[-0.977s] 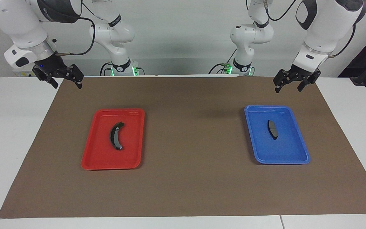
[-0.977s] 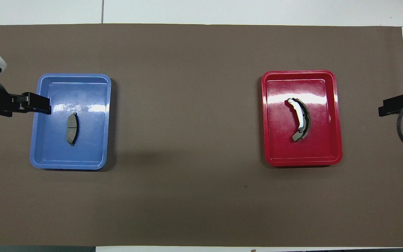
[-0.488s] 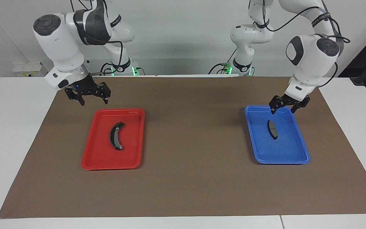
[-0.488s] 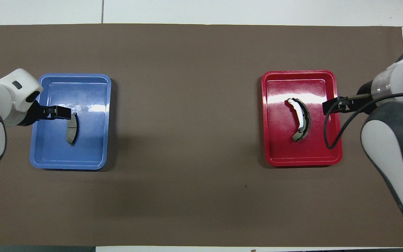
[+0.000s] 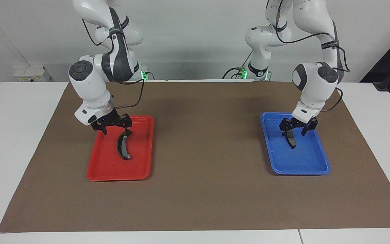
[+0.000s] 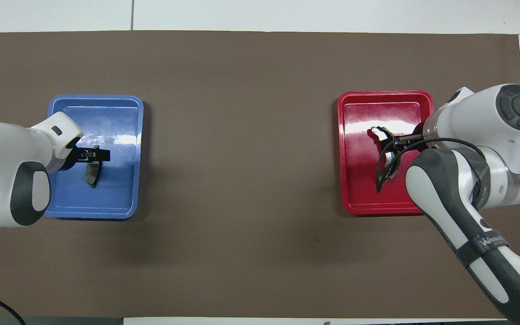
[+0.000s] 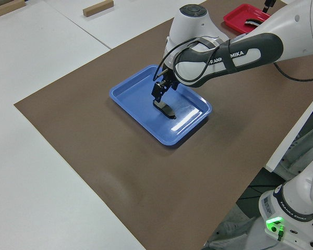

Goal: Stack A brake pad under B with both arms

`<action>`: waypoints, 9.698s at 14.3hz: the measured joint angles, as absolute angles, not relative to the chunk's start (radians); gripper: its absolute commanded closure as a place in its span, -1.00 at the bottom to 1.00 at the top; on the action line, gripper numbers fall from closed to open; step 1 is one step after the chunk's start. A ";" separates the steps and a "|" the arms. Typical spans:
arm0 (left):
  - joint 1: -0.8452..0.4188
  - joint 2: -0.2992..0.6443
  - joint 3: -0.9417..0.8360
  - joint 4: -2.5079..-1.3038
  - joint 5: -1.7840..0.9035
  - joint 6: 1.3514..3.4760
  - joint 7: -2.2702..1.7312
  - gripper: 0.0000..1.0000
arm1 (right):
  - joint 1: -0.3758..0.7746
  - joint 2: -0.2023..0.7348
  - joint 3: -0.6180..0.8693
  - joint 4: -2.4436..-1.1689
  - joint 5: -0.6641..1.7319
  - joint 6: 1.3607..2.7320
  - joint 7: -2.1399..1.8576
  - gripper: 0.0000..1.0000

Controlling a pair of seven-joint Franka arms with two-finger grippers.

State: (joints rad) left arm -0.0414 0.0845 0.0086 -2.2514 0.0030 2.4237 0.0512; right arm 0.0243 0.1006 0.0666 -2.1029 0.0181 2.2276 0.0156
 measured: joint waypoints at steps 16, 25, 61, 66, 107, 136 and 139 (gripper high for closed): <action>-0.040 0.132 0.025 -2.289 0.003 2.438 0.090 0.98 | 0.022 0.183 0.067 -2.177 0.018 2.360 -0.048 -0.43; -0.064 0.114 0.038 -2.062 0.003 2.196 0.060 0.98 | 0.019 0.196 0.063 -2.176 0.018 2.378 -0.055 -0.13; -0.448 0.618 -0.423 -1.527 0.381 2.112 -0.923 0.98 | 0.006 0.133 -0.026 -1.832 0.018 1.846 -0.164 0.96; -0.415 0.631 -0.411 -1.574 0.380 2.214 -0.889 0.98 | 0.006 0.133 -0.026 -1.832 0.018 1.846 -0.164 0.96; -0.076 0.002 -0.030 -1.602 0.012 1.716 -0.039 -0.99 | 0.317 0.548 0.263 -1.479 -0.081 2.058 0.438 1.00; -0.085 -0.009 -0.030 -1.630 0.009 1.691 -0.044 -0.99 | 0.320 0.557 0.264 -1.622 -0.086 2.210 0.471 0.99; -0.086 -0.009 -0.030 -1.632 0.009 1.691 -0.048 -0.99 | 0.320 0.556 0.264 -1.626 -0.087 2.210 0.455 0.99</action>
